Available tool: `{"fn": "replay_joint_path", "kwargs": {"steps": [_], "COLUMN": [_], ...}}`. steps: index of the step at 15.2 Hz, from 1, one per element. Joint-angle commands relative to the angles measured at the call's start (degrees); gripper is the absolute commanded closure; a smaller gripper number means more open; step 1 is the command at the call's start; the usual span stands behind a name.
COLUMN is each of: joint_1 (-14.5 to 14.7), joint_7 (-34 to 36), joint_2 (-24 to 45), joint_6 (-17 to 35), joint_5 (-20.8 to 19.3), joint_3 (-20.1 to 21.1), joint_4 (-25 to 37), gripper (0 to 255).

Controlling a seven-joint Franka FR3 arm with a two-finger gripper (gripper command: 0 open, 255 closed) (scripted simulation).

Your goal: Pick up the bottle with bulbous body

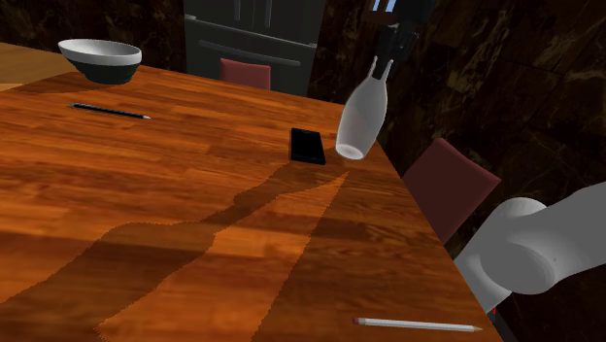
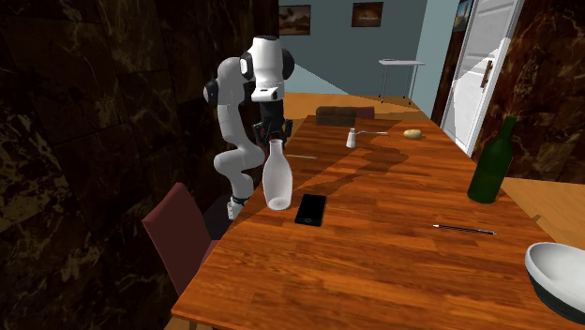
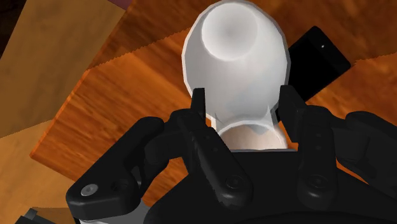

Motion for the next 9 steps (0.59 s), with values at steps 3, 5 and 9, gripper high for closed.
{"fn": "replay_joint_path", "kwargs": {"steps": [3, 5, 9], "joint_1": [-0.01, -0.01, 0.01], "joint_7": [0.00, 0.00, 0.07], "joint_2": [0.00, 0.04, 0.71], "joint_6": [0.02, 0.01, -1.48], "joint_5": [-0.02, -0.02, 0.00], "joint_3": [-0.01, -0.01, 0.04], "joint_4": [-0.12, -0.07, 2.09], "gripper": [255, 255, 255]}}
